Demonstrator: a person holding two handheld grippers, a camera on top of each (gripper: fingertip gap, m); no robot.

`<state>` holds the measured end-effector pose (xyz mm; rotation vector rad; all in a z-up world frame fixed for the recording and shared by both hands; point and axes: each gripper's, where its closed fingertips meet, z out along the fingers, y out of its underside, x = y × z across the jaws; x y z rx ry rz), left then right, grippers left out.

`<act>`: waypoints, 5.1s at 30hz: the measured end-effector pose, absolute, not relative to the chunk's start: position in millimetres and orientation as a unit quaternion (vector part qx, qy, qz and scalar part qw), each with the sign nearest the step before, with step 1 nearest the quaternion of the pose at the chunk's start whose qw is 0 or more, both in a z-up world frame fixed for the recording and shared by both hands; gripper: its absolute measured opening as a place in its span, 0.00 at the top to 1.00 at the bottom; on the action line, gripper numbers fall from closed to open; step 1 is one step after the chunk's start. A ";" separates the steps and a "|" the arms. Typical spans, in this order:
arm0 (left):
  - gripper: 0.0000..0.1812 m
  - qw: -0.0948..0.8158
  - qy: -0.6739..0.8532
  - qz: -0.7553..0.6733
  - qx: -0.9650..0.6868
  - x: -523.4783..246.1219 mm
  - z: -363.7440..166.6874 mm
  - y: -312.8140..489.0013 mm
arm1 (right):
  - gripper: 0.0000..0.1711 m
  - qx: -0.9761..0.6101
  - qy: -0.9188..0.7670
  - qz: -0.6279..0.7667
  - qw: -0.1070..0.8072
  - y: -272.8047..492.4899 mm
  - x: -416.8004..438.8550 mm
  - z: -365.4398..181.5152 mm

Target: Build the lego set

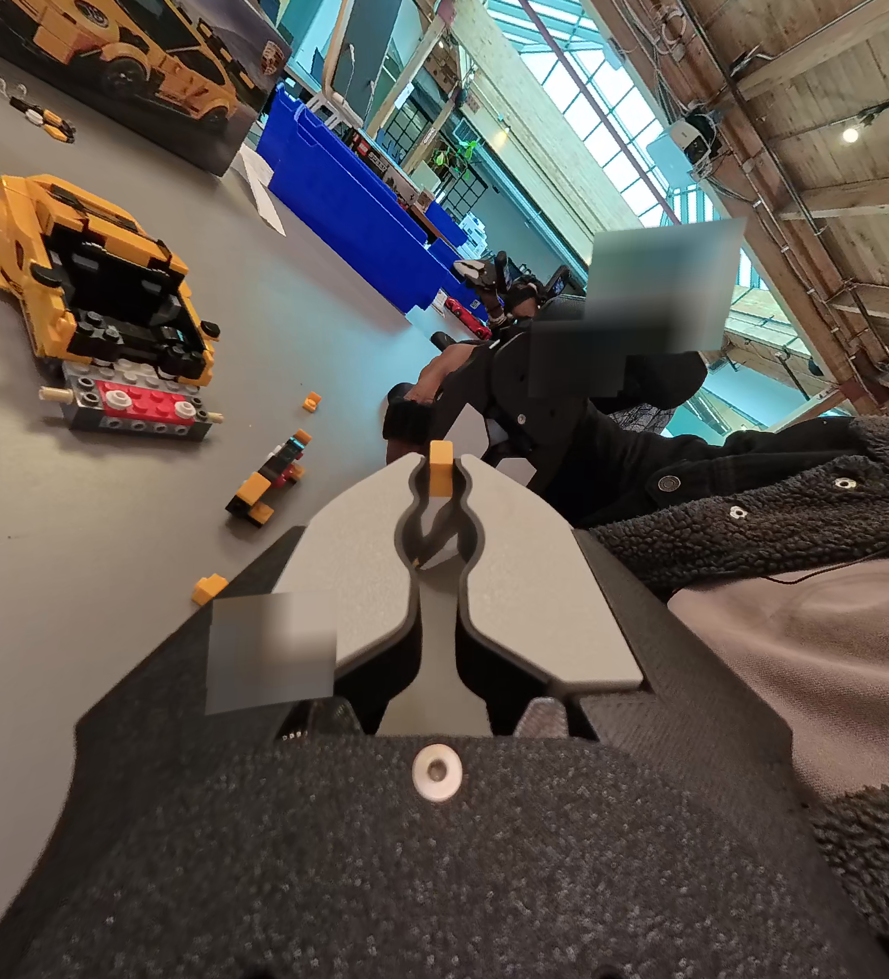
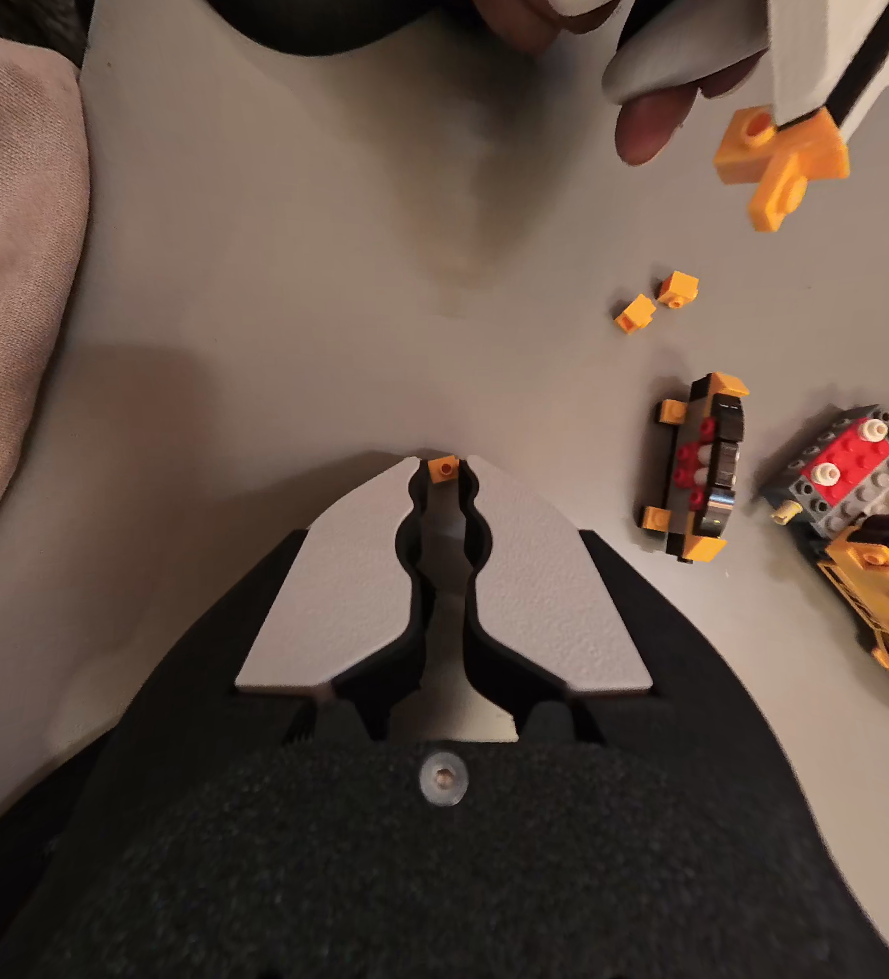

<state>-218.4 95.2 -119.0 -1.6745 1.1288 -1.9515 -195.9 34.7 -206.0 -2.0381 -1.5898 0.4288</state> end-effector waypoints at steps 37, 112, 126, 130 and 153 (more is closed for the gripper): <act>0.96 0.176 0.366 -0.697 -0.590 -220.8 -113.7 105.0 | 0.94 -0.814 -0.490 0.124 0.285 44.4 -189.4 -206.2; 0.95 0.303 0.627 -0.463 -0.548 -210.0 -151.1 62.7 | 0.95 -0.745 -0.604 0.064 0.278 66.7 -214.1 -153.4; 0.95 0.192 0.468 -0.658 -0.559 -219.0 -113.2 73.5 | 0.93 -0.769 -0.504 0.176 0.352 56.4 -184.3 -154.5; 0.96 0.162 0.437 -0.682 -0.564 -219.2 -111.6 76.1 | 0.93 -0.789 -0.517 0.140 0.301 40.5 -172.9 -187.0; 0.96 0.146 0.388 -0.699 -0.583 -217.8 -112.3 88.0 | 0.95 -0.776 -0.463 0.077 0.421 75.3 -186.2 -167.6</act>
